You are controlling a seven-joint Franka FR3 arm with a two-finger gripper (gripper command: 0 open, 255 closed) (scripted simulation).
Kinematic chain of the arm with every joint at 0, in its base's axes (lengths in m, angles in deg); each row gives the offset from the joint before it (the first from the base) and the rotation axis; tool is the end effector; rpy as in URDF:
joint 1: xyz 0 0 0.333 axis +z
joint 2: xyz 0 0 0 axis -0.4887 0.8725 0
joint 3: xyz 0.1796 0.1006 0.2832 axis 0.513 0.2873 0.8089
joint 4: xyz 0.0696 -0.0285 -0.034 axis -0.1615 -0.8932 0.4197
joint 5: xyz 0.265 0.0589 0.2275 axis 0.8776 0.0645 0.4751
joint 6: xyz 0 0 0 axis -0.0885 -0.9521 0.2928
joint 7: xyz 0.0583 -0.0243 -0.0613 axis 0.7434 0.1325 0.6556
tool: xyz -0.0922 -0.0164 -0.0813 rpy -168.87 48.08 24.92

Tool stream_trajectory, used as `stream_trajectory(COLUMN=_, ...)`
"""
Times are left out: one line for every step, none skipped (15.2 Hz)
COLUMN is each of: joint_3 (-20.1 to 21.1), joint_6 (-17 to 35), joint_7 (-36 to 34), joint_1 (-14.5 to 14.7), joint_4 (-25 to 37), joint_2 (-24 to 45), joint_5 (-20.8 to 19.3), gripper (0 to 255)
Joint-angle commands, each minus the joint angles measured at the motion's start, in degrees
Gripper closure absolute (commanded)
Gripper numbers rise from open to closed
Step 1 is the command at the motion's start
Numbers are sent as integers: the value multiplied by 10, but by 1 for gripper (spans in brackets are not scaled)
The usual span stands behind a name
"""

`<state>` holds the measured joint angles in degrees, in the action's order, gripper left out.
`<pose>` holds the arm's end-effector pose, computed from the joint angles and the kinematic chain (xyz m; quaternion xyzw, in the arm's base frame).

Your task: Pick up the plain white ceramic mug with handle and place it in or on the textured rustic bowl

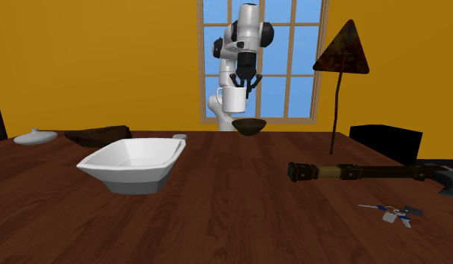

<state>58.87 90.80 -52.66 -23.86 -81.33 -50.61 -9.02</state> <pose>0.4192 0.1556 0.6078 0.9983 -0.0135 0.0565 0.0108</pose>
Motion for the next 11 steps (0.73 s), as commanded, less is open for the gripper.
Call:
stream_trajectory(joint_3=3, joint_6=-2, joint_7=-5, joint_1=7, joint_4=-40, joint_2=-43, joint_5=10, gripper=255)
stream_trajectory(joint_3=5, joint_6=-5, joint_7=-9, joint_1=11, joint_4=-57, joint_2=-64, joint_5=15, gripper=255)
stream_trajectory(joint_3=7, joint_6=-9, joint_7=-13, joint_1=15, joint_4=-73, joint_2=-84, joint_5=20, gripper=255)
stream_trajectory(joint_3=9, joint_6=-13, joint_7=-17, joint_1=19, joint_4=-88, joint_2=-103, joint_5=25, gripper=255)
stream_trajectory(joint_3=12, joint_6=-18, joint_7=-21, joint_1=24, joint_4=-103, joint_2=-123, joint_5=30, gripper=255)
stream_trajectory(joint_3=14, joint_6=-23, joint_7=-26, joint_1=28, joint_4=-116, joint_2=-143, joint_5=35, gripper=255)
stream_trajectory(joint_3=17, joint_6=-29, joint_7=-30, joint_1=33, joint_4=-129, joint_2=-162, joint_5=40, gripper=255)
stream_trajectory(joint_3=20, joint_6=-36, joint_7=-35, joint_1=38, joint_4=-142, joint_2=-181, joint_5=45, gripper=255)
stream_trajectory(joint_3=23, joint_6=-43, joint_7=-40, joint_1=44, joint_4=-154, joint_2=-200, joint_5=51, gripper=255)
stream_trajectory(joint_3=26, joint_6=-51, joint_7=-46, joint_1=49, joint_4=-165, joint_2=-219, joint_5=56, gripper=255)
stream_trajectory(joint_3=29, joint_6=-59, joint_7=-52, joint_1=55, joint_4=-175, joint_2=-238, joint_5=62, gripper=255)
